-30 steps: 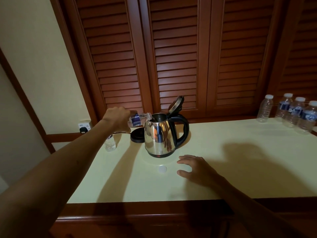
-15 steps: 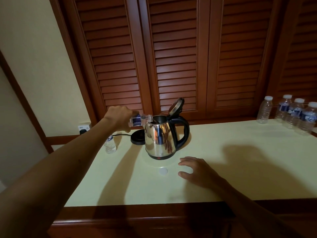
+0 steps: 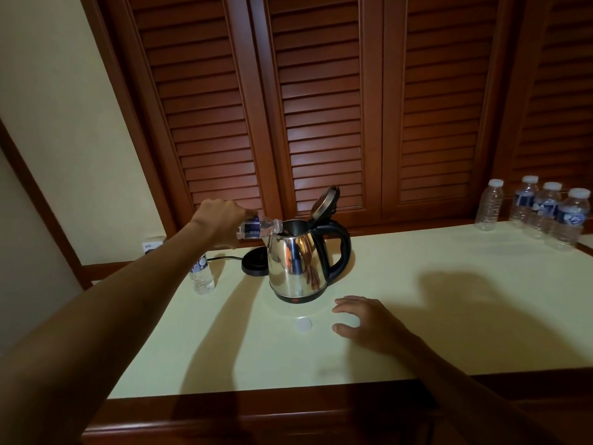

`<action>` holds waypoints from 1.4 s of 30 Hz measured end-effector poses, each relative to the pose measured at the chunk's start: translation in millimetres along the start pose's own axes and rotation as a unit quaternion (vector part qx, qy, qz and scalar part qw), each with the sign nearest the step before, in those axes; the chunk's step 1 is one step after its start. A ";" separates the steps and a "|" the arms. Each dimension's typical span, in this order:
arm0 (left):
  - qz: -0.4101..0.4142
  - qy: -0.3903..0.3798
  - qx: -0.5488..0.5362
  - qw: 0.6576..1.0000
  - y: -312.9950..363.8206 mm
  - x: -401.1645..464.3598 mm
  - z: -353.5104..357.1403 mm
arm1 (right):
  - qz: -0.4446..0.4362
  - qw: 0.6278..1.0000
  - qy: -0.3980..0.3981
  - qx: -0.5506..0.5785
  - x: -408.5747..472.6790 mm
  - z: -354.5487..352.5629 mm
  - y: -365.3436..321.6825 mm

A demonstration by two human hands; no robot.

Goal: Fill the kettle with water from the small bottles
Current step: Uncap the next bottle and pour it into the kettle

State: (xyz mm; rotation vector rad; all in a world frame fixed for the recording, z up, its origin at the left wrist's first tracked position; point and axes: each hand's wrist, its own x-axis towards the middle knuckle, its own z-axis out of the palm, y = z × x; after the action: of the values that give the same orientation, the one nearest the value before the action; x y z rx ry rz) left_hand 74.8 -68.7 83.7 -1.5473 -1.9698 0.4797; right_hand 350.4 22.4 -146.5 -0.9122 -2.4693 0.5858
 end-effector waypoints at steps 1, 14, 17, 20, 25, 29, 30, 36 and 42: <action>-0.002 0.001 0.001 1.000 -0.3 0.2 -0.9 | 0.001 1.000 0.000 0.000 0.2 0.5 0.6; 0.009 0.024 0.019 0.999 0.4 7.8 -3.4 | 0.000 1.000 0.007 0.009 -1.5 -2.3 -2.7; -0.010 0.025 0.022 0.999 2.6 8.0 -7.7 | 0.003 1.000 0.003 0.005 -0.7 -2.6 -2.7; -0.012 0.028 0.019 0.999 3.3 9.7 -6.8 | 0.001 1.000 0.002 0.005 -0.4 -2.2 -1.9; -0.001 0.045 0.028 0.999 2.6 14.5 -2.7 | -0.001 1.000 0.000 0.003 0.3 -2.0 -1.1; 0.007 0.072 0.050 0.996 6.0 16.3 -4.6 | 0.000 1.000 0.003 0.000 0.3 -0.1 0.0; 0.006 0.079 0.055 0.995 6.9 17.1 -5.4 | 0.002 1.000 0.003 0.000 0.2 0.2 0.2; 0.021 0.103 0.080 0.991 13.4 22.4 -9.6 | 0.005 1.000 0.004 0.006 0.5 -0.7 0.7; 0.037 0.126 0.087 0.988 14.8 27.3 -8.4 | 0.006 1.000 0.002 0.009 0.7 -1.9 0.0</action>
State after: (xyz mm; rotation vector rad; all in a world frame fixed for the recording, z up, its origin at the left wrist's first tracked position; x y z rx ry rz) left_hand 87.0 -39.2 87.2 -1.4945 -1.6404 0.4494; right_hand 350.9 23.3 -144.7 -0.9224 -2.4525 0.6075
